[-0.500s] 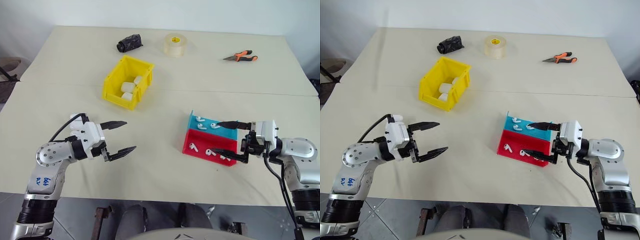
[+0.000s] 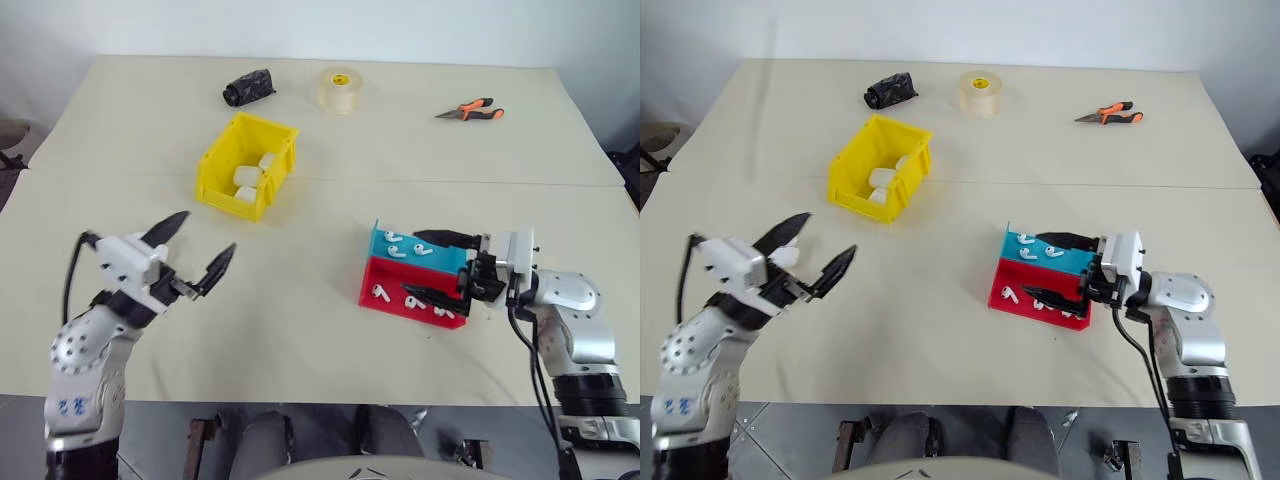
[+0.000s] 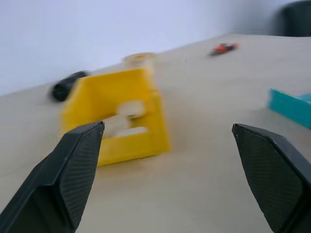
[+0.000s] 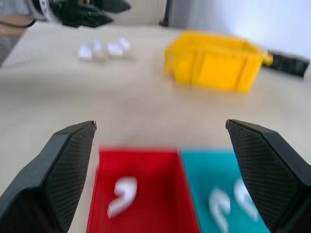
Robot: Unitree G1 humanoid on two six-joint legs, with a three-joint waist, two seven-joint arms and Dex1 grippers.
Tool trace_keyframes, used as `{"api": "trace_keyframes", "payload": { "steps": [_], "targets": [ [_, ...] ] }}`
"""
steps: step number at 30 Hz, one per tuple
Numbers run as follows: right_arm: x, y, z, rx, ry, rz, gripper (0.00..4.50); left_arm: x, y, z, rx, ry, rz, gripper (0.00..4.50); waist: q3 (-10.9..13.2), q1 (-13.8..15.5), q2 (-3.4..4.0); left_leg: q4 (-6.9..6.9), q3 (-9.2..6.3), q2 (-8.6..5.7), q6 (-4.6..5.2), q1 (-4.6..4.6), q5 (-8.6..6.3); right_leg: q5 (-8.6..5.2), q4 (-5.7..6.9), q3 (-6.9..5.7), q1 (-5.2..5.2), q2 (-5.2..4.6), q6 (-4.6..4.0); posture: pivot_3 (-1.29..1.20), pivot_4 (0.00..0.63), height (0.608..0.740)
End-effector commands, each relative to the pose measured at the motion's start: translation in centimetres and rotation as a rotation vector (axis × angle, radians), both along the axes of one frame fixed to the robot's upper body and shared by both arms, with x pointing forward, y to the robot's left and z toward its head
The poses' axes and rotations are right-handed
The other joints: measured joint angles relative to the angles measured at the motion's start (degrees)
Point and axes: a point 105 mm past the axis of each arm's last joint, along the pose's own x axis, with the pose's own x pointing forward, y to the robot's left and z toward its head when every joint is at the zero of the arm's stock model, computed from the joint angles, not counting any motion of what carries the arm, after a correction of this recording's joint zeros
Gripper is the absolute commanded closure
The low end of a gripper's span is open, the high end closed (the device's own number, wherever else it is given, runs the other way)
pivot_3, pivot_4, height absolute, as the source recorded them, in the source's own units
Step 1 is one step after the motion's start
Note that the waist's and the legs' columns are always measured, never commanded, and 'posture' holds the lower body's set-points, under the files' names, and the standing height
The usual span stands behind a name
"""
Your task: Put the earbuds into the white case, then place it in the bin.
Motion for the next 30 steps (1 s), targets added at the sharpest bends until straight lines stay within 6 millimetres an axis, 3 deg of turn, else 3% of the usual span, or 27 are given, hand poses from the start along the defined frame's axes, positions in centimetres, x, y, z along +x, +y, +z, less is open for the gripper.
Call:
{"api": "trace_keyframes", "payload": {
  "steps": [1,5,12,17,20,24,30],
  "targets": [
    [-0.6,1.9,1.7,0.042,-0.058,0.081,0.00,-2.4,3.4,0.1,-0.072,0.024,0.249,0.01,0.01,0.05,-0.02,0.00,-0.02,0.00,0.00,-0.02,0.00,0.00,-0.02,0.00,0.00,0.00,0.00,0.00,0.150,0.740],
    [-0.9,2.8,1.9,0.042,-0.075,0.138,0.00,-4.7,4.9,-1.0,-0.153,0.092,0.360,0.01,0.02,1.18,-0.06,0.13,-0.19,-0.04,0.01,-0.09,0.00,0.00,-0.03,-0.04,0.09,-0.06,0.00,0.00,0.150,0.740],
    [-0.4,3.0,2.1,0.045,-0.074,0.149,0.00,-5.8,4.4,-1.6,-0.181,0.191,0.346,0.01,0.02,1.48,-0.06,0.11,-0.48,-0.10,0.03,-0.07,-0.02,0.00,-0.07,-0.02,0.11,-0.09,-0.01,0.00,0.150,0.740],
    [0.3,2.5,2.1,0.032,-0.063,0.138,0.00,-5.2,4.3,-1.2,-0.074,0.493,0.160,0.01,0.02,1.40,-0.06,0.09,-0.47,-0.06,0.02,-0.05,-0.01,-0.02,-0.03,-0.01,0.09,-0.01,-0.04,0.00,0.150,0.740],
    [0.5,2.4,2.1,0.025,-0.066,0.143,0.00,-4.7,5.9,-1.6,0.011,0.681,0.248,0.01,0.03,1.43,-0.02,0.08,-0.46,-0.09,0.02,-0.04,-0.01,-0.02,-0.06,0.10,0.08,-0.02,-0.05,0.00,0.150,0.740],
    [0.5,2.7,2.3,0.027,-0.079,0.152,0.00,-2.3,6.5,0.2,0.020,0.727,0.305,0.01,0.04,1.25,0.00,0.01,-0.49,-0.06,0.00,0.00,-0.01,-0.02,-0.05,0.13,0.07,0.07,-0.05,0.00,0.150,0.740],
    [0.2,2.7,2.3,0.022,-0.079,0.149,0.00,-1.2,5.6,0.2,0.037,0.864,0.279,0.01,0.04,0.15,-0.01,-0.03,-0.47,-0.07,-0.02,0.00,-0.01,-0.02,-0.03,0.13,0.05,0.09,-0.05,0.00,0.150,0.740]
  ]
}}
